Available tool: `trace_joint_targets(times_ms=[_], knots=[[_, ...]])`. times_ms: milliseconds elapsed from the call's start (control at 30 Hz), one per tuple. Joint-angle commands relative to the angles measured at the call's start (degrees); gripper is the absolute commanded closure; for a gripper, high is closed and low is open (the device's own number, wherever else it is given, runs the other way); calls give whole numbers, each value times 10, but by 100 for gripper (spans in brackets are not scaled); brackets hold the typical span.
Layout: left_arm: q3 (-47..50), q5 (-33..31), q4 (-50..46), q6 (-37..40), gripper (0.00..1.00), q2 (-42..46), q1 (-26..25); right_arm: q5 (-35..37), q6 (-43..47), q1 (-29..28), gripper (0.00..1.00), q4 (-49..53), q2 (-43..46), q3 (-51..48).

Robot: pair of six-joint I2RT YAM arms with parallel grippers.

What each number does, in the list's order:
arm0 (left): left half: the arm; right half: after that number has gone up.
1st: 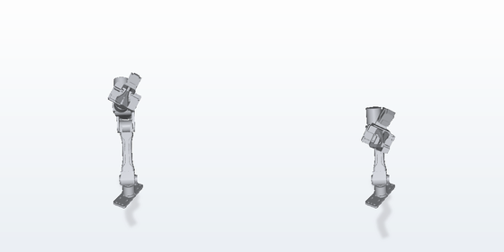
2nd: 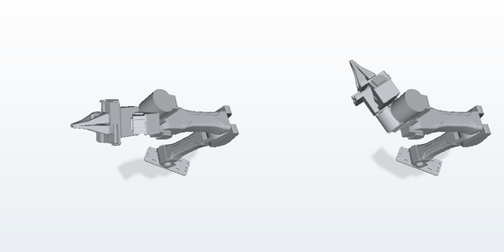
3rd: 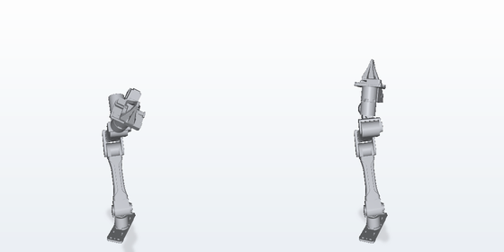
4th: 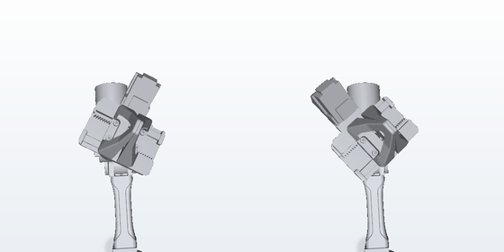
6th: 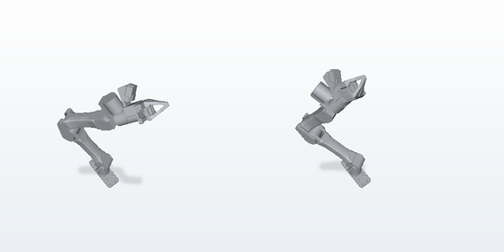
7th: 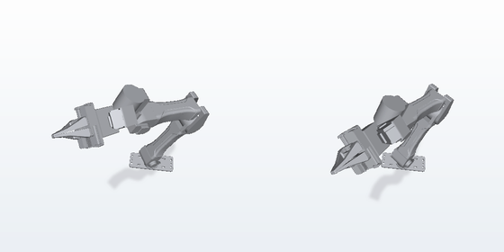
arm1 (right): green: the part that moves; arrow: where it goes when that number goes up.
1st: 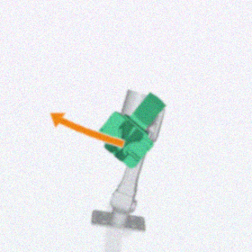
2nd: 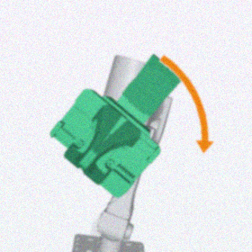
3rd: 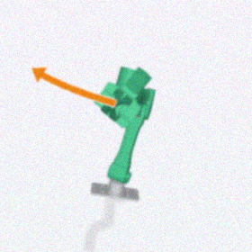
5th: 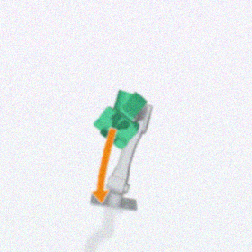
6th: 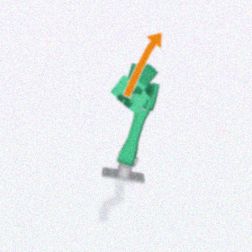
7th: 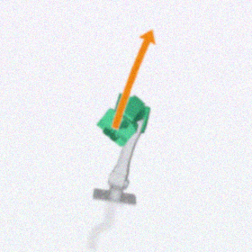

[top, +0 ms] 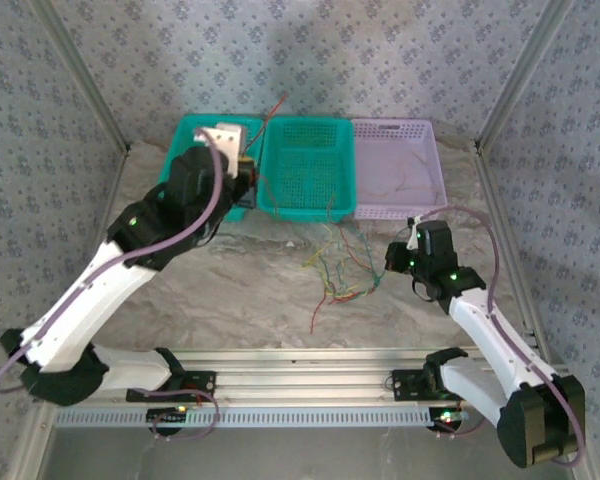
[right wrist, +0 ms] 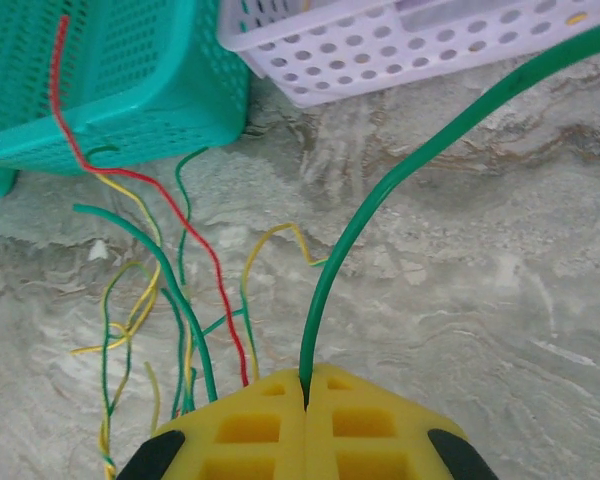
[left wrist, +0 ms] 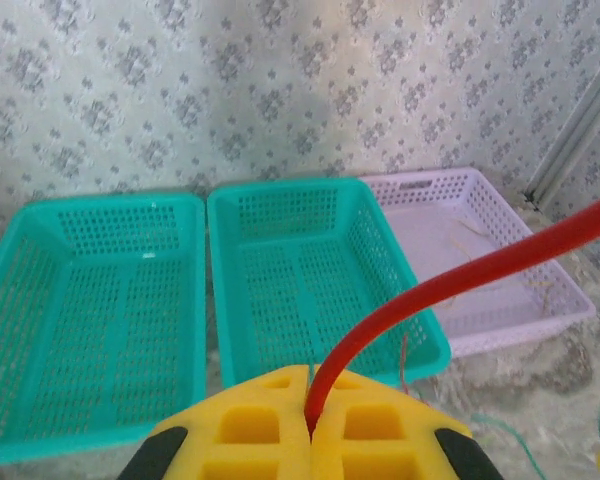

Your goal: Untangle the cables

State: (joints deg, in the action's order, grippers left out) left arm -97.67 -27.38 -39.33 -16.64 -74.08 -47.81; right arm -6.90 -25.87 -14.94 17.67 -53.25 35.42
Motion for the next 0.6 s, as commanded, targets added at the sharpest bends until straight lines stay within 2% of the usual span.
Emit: trace_joint_targets(times_ms=[0, 300, 567], knots=[[-53, 35, 60, 45, 100, -55, 34, -8, 3, -13, 100, 3, 31, -1], [-117, 67, 165, 46, 100, -221, 105, -9, 4, -39, 100, 42, 84, 1], [-215, 61, 128, 26, 100, -413, 104, -3, -3, -66, 100, 68, 131, -1]])
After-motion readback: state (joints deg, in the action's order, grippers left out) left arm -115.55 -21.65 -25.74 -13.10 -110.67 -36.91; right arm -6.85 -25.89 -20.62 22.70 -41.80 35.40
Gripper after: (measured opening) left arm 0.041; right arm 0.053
